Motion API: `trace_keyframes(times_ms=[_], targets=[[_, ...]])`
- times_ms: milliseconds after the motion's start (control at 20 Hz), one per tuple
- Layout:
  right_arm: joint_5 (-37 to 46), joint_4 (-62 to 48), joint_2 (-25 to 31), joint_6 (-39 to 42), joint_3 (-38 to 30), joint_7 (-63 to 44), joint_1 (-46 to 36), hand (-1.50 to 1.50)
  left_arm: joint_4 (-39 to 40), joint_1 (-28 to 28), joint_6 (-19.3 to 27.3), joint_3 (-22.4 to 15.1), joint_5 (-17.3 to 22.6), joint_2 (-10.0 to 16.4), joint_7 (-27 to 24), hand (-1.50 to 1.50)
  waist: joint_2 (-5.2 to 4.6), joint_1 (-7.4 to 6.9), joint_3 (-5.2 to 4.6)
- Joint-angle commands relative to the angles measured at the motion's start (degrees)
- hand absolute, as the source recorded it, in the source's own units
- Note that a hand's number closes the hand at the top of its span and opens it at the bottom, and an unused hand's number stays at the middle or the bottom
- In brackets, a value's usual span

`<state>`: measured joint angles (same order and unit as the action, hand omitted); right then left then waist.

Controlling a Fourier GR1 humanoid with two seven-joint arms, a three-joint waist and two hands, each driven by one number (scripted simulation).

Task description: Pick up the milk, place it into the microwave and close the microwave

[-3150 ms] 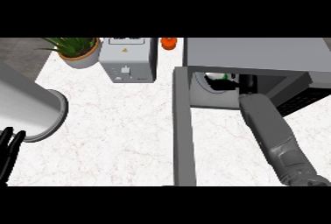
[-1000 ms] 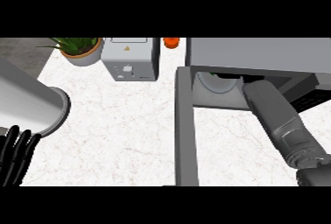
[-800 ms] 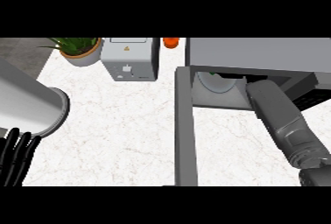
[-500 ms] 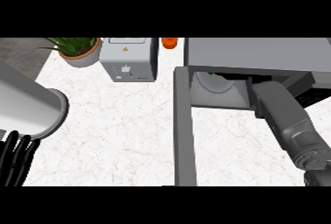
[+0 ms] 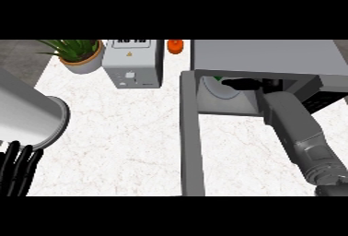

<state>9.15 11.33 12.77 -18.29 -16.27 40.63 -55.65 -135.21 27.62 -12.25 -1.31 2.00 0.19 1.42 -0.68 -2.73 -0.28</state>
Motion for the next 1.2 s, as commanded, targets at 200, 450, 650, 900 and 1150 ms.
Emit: trace_keyframes(times_ms=[200, 450, 650, 900, 1150], targets=[[-1.5, 2.8, -2.5, 5.5, 0.3, 4.2, 10.0, -1.50, 2.4, -0.3, 0.7, -1.1, 0.0, -0.2, -1.9, -1.50, 0.76, 2.50, 0.27], [-1.8, 4.4, -3.8, 7.3, 1.0, 2.2, 13.8, -1.50, -0.3, 2.2, 2.7, -3.8, -1.5, -0.2, -1.4, -1.50, 1.21, 3.13, 0.25], [-2.7, 6.2, -5.2, 9.9, 1.0, 6.0, 19.3, -1.50, -0.5, -0.7, 3.4, -4.8, -2.4, -0.2, 2.7, -1.50, 0.88, 3.48, 0.31], [-5.3, 9.1, -7.4, 15.4, 0.5, 9.3, 26.0, -1.50, 2.1, -1.4, 0.9, -5.8, -2.2, 0.6, 1.7, -1.50, 0.93, 3.75, 0.27], [-6.5, 14.6, -7.4, 21.2, 2.0, 10.4, 32.3, -1.50, 3.6, -3.2, -3.9, -6.9, 1.6, 3.2, 1.9, -1.50, 0.91, 3.78, 0.23]])
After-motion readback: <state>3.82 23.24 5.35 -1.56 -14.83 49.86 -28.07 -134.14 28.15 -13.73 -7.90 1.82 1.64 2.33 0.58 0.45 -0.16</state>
